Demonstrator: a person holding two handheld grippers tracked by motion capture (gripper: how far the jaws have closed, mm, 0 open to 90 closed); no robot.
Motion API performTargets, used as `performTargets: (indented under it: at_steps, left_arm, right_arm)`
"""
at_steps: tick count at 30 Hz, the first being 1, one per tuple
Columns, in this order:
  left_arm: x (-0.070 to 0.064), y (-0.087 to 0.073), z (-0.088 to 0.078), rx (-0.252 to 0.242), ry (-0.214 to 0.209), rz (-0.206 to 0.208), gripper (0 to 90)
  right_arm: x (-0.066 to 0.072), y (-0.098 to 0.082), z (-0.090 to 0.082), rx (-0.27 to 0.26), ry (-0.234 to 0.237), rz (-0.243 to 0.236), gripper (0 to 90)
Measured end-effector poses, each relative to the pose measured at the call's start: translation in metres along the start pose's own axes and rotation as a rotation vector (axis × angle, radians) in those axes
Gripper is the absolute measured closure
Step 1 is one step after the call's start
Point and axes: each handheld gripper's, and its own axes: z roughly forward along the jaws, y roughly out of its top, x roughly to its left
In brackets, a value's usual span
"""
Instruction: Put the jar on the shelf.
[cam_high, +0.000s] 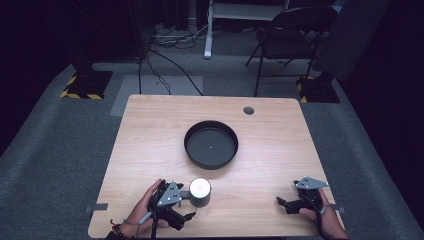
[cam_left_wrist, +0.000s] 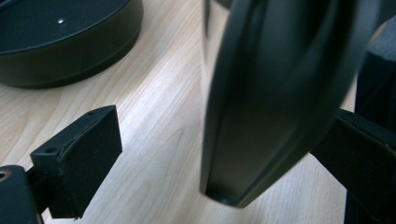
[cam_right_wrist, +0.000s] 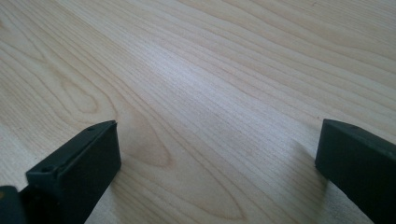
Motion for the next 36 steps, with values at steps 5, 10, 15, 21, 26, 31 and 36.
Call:
performTargets:
  at_steps: [5,10,15,21,26,31,36]
  left_arm:
    - [-0.003,0.002,0.001,-0.028,-0.010,-0.005,3.6]
    - [-0.006,0.004,0.006,-0.031,-0.020,-0.005,4.0]
    - [-0.007,0.006,0.009,-0.059,-0.029,-0.026,4.7]
    - [-0.009,0.006,0.012,-0.099,-0.022,-0.047,5.7]
    - [-0.011,0.006,0.014,-0.140,0.000,-0.061,7.3]
    - [-0.015,0.007,0.016,-0.158,0.025,-0.043,9.2]
    - [-0.017,0.007,0.018,-0.176,0.028,-0.012,17.0]
  right_arm:
    - [0.000,0.000,0.000,0.000,0.000,0.000,0.0]
    - [0.000,0.000,0.000,0.000,0.000,0.000,0.0]
    - [0.000,0.000,0.000,0.000,0.000,0.000,0.0]
    - [0.000,0.000,0.000,0.000,0.001,0.000,0.0]
    - [0.000,0.000,0.000,0.000,0.001,0.000,0.0]
    - [0.000,0.000,0.000,-0.001,0.002,-0.001,0.0]
    - [0.000,0.000,0.001,-0.001,0.002,-0.002,0.0]
